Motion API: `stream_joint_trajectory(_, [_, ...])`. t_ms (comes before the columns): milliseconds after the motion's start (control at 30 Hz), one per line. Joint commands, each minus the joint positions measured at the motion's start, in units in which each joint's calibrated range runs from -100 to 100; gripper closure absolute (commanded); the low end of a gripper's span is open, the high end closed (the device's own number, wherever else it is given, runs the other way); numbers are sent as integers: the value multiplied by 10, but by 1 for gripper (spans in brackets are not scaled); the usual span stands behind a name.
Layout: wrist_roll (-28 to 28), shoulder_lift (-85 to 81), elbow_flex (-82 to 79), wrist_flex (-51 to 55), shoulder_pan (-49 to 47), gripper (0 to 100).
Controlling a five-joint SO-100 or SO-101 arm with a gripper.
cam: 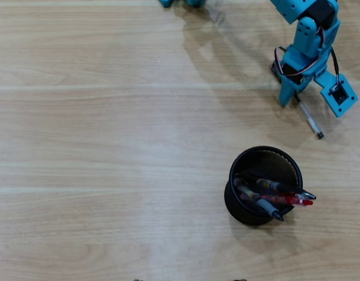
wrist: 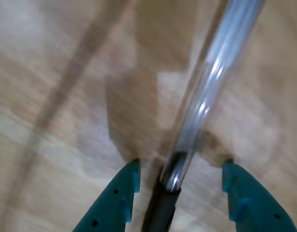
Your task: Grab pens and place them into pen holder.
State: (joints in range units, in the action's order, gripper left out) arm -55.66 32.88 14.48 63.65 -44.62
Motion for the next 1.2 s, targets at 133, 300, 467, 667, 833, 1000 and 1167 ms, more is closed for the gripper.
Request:
stream_joint_trajectory(133, [-5, 3, 30, 2, 17, 97])
stream_joint_trajectory(300, [-5, -134, 87, -54, 54, 98])
stream_joint_trajectory(467, [-4, -241, 87, -434, 136, 98])
stream_joint_trajectory(667, [-46, -227, 56, -689, 232, 98])
stream_joint_trajectory(833, [-47, -172, 40, -688, 257, 98])
stream_joint_trajectory(1000, [-47, -122, 47, -688, 258, 98])
stream_joint_trajectory(1167, [-47, -93, 47, -687, 262, 98])
